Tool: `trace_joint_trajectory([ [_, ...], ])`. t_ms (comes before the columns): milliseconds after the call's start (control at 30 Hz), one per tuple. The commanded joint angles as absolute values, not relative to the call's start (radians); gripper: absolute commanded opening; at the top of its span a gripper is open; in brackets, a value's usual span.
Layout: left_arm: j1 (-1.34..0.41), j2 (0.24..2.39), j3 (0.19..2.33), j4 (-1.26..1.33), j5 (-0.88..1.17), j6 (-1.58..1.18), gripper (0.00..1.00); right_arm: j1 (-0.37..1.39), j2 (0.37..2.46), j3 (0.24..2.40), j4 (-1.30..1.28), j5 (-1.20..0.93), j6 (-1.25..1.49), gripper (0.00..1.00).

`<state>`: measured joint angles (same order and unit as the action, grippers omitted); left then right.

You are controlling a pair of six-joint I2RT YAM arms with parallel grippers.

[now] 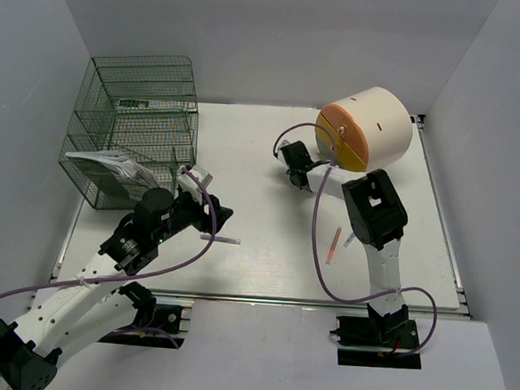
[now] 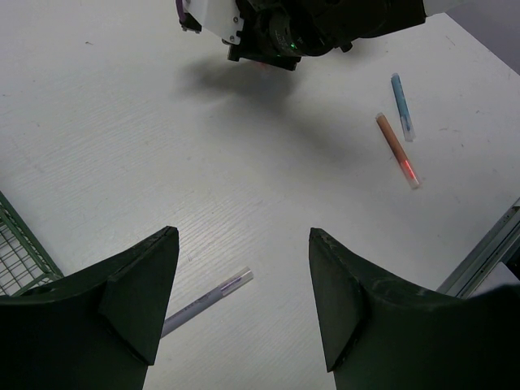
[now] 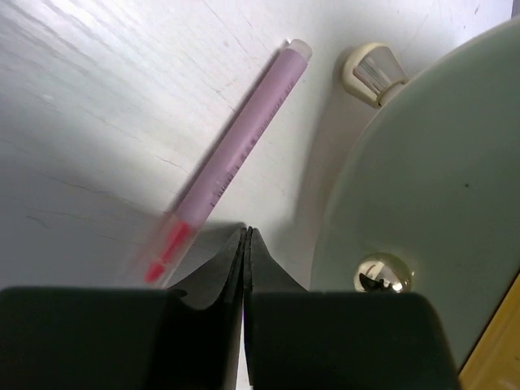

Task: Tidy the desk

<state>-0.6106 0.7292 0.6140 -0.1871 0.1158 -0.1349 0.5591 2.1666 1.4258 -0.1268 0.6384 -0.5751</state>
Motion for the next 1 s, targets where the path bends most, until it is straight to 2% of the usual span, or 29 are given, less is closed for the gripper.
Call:
trace_joint_trajectory([
  [0,-0.614,0.719,0.606,-0.181,0.117,-0.130,0.75,0.581,2.181,1.460,-0.137,0.603,-0.551,0.00],
  [567,-0.614,0.730,0.604,-0.183,0.109,-0.130,0.75,0.627,2.141,1.496,-0.186,0.581,-0.515,0.00],
  [700,-0.614,0.747,0.598,-0.170,0.123,-0.132,0.75,0.624,2.073,1.494,-0.225,0.594,-0.486,0.00],
  [800,-0.603,0.778,0.595,-0.141,0.162,-0.143,0.74,0.617,1.917,1.480,-0.336,0.456,-0.413,0.00],
  [900,-0.603,0.843,0.594,-0.054,0.199,-0.178,0.72,0.604,1.705,1.453,-0.458,0.066,-0.364,0.00],
  [933,-0.603,0.891,0.600,-0.037,0.210,-0.205,0.69,0.598,1.647,1.415,-0.462,0.008,-0.357,0.00],
  [967,-0.603,0.919,0.613,-0.023,0.216,-0.216,0.67,0.597,1.596,1.399,-0.462,-0.071,-0.354,0.09],
])
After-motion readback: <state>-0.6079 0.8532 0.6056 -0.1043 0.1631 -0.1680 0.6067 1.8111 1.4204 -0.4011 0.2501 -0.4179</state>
